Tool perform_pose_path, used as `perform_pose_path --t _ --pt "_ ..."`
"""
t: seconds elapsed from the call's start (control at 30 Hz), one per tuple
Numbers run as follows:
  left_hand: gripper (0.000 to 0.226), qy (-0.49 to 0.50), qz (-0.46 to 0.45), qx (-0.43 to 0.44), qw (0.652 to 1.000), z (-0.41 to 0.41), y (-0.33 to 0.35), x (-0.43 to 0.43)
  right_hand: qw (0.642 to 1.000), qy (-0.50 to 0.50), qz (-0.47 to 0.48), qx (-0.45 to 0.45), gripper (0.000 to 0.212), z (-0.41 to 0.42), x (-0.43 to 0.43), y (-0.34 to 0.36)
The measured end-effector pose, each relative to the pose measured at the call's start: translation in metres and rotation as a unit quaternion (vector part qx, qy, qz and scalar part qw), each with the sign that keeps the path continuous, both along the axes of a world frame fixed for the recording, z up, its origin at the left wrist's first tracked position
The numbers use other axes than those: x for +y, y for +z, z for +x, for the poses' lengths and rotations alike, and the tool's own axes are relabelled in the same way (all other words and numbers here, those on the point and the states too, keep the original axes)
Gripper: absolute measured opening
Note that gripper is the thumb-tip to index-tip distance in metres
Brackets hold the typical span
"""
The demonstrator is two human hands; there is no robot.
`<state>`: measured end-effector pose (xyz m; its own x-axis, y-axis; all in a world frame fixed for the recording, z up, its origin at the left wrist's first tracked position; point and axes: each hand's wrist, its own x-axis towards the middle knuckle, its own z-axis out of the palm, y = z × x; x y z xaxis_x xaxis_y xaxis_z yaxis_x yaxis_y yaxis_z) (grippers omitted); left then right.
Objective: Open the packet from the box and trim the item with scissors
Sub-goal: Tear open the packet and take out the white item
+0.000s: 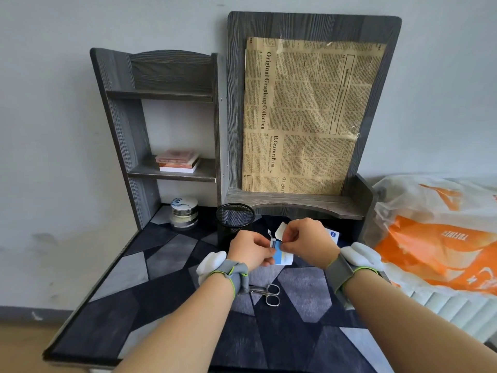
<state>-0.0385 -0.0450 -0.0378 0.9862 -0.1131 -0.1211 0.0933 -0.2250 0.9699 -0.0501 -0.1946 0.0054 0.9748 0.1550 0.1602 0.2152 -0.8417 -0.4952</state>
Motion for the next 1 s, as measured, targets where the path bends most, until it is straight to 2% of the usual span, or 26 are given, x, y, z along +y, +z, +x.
perform_pose_path --t 0.2,0.37,0.43,0.5,0.63,0.7,0.8,0.87,1.0 --pt "0.012 0.009 -0.029 0.017 0.999 -0.001 0.005 -0.001 0.999 0.005 -0.029 -0.019 0.022 0.003 0.0 -0.003" --pt "0.017 0.019 -0.07 0.062 0.995 -0.001 0.008 -0.001 0.994 0.053 -0.09 -0.04 0.014 0.001 0.004 0.0" --pt "0.014 0.018 -0.064 0.052 0.996 -0.002 0.006 0.0 0.994 0.06 -0.09 -0.022 0.013 0.001 0.005 0.001" --pt "0.011 0.011 -0.065 0.03 0.997 -0.003 0.004 0.002 0.996 0.052 -0.076 -0.011 0.003 0.001 0.003 0.001" --pt "0.015 -0.004 -0.074 -0.003 0.997 -0.002 0.006 0.003 0.996 0.039 -0.076 -0.015 0.016 -0.002 0.003 -0.003" --pt "0.018 0.0 -0.063 -0.015 0.998 -0.001 0.006 0.004 0.999 0.031 -0.034 -0.008 0.015 -0.003 0.003 -0.005" --pt "0.022 0.011 -0.037 -0.032 0.999 0.002 0.003 0.008 0.996 0.016 0.068 0.053 0.008 -0.004 0.001 -0.003" --pt "0.022 0.019 -0.026 -0.038 0.999 0.003 0.0 0.01 0.99 -0.003 0.117 0.083 0.013 -0.004 0.0 -0.001" --pt "0.02 0.024 -0.027 -0.042 0.998 0.0 0.0 0.01 0.989 0.019 0.113 0.092 0.013 -0.003 -0.001 0.0"
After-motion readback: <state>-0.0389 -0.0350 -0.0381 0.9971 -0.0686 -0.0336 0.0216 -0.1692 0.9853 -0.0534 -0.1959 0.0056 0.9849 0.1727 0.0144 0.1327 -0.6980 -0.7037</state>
